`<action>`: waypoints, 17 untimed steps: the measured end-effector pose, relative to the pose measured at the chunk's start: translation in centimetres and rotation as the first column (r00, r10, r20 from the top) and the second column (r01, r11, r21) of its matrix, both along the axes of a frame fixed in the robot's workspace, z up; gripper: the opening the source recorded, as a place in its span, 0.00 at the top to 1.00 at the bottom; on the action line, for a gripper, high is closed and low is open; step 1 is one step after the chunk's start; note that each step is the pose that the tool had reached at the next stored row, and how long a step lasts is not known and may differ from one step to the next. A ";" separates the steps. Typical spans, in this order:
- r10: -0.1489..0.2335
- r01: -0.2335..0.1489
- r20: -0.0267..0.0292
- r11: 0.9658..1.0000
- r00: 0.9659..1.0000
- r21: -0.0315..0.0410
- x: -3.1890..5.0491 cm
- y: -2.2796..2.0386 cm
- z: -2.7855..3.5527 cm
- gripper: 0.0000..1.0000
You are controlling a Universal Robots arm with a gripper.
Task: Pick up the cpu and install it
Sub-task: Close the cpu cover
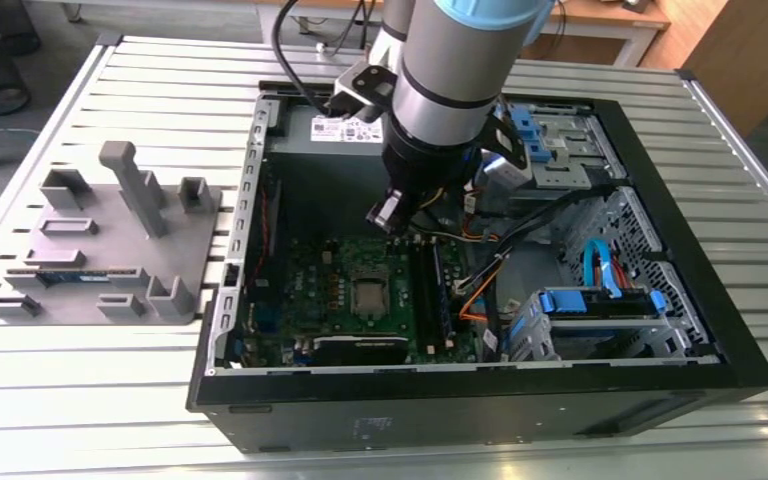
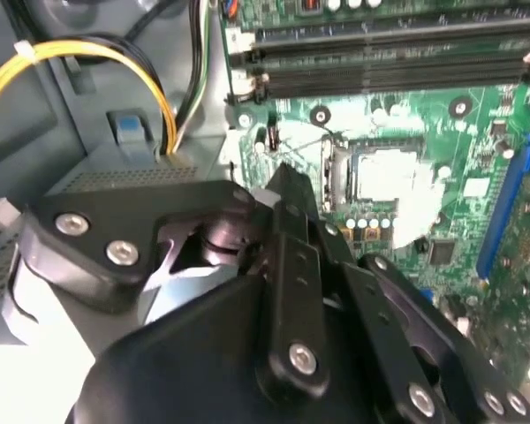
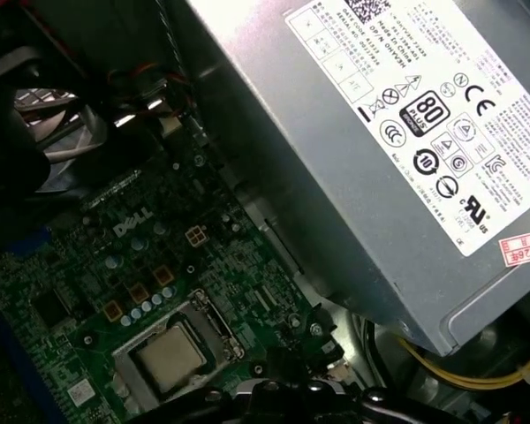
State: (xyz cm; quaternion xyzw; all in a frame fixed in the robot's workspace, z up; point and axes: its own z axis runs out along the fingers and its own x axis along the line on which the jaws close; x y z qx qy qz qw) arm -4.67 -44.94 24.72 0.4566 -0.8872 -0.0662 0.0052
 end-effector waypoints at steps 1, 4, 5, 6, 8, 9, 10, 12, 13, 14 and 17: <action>0.003 -0.003 0.000 1.000 1.000 0.000 0.00 -0.02 0.00 0.89; 0.011 -0.011 0.000 1.000 1.000 0.000 0.00 -0.08 0.01 0.89; 0.013 -0.013 0.000 1.000 1.000 0.000 0.00 -0.08 0.01 0.89; 0.015 -0.015 0.000 1.000 1.000 0.000 0.00 -0.08 0.01 0.89; 0.017 -0.017 0.000 1.000 1.000 0.000 0.00 -0.09 0.01 0.89; 0.017 -0.017 0.000 1.000 1.000 0.000 0.00 -0.09 0.01 0.89; 0.018 -0.018 0.000 1.000 1.000 0.000 0.00 -0.09 0.01 0.89; 0.018 -0.018 0.000 1.000 1.000 0.000 0.00 -0.09 0.01 0.89; 0.018 -0.018 0.000 1.000 1.000 0.000 0.00 -0.13 0.01 0.89; 0.019 -0.019 0.000 1.000 1.000 0.000 0.00 -0.19 0.01 0.89; 0.021 -0.021 0.000 1.000 1.000 0.000 0.00 -0.45 0.01 0.89</action>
